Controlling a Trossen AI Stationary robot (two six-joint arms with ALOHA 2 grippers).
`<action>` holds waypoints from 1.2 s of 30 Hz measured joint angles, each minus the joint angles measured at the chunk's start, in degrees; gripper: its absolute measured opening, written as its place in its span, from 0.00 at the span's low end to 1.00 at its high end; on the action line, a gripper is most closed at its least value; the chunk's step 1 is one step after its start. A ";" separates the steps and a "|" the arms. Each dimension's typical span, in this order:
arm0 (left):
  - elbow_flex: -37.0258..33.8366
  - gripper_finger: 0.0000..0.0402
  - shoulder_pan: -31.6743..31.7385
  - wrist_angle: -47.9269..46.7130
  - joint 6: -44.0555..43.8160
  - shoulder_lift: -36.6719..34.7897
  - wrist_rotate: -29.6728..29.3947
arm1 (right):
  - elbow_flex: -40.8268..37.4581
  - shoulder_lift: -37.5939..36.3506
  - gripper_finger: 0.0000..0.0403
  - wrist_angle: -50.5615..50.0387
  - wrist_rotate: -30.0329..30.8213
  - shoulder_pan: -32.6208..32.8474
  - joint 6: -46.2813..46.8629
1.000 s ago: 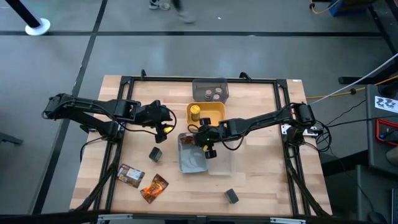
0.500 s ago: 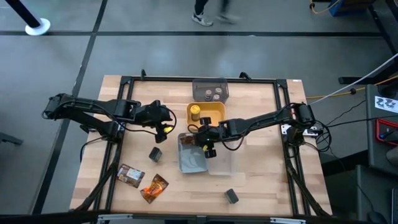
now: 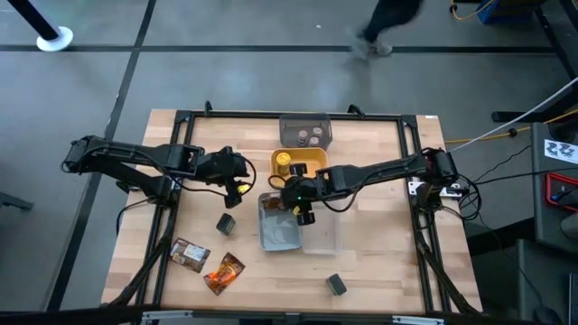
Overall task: Sort spices by type
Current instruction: Put the left black seasoning can into the transparent bin
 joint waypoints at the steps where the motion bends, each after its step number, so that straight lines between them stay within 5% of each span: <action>1: -0.01 0.31 0.00 -0.19 -0.01 0.00 0.95 | 0.83 0.00 0.46 -1.41 -0.02 0.01 -0.01; 19: -0.01 0.32 -0.02 -12.29 -14.73 0.18 17.29 | 18.75 -0.02 0.46 -28.03 0.00 0.11 -0.01; 28: -0.01 0.53 0.00 -16.75 -22.67 2.96 16.73 | 21.40 -0.07 0.46 -41.14 0.00 0.11 1.38; 36: -0.01 0.62 -0.76 -20.58 -30.54 4.37 23.12 | 21.37 -0.74 0.45 -50.43 4.95 0.11 6.96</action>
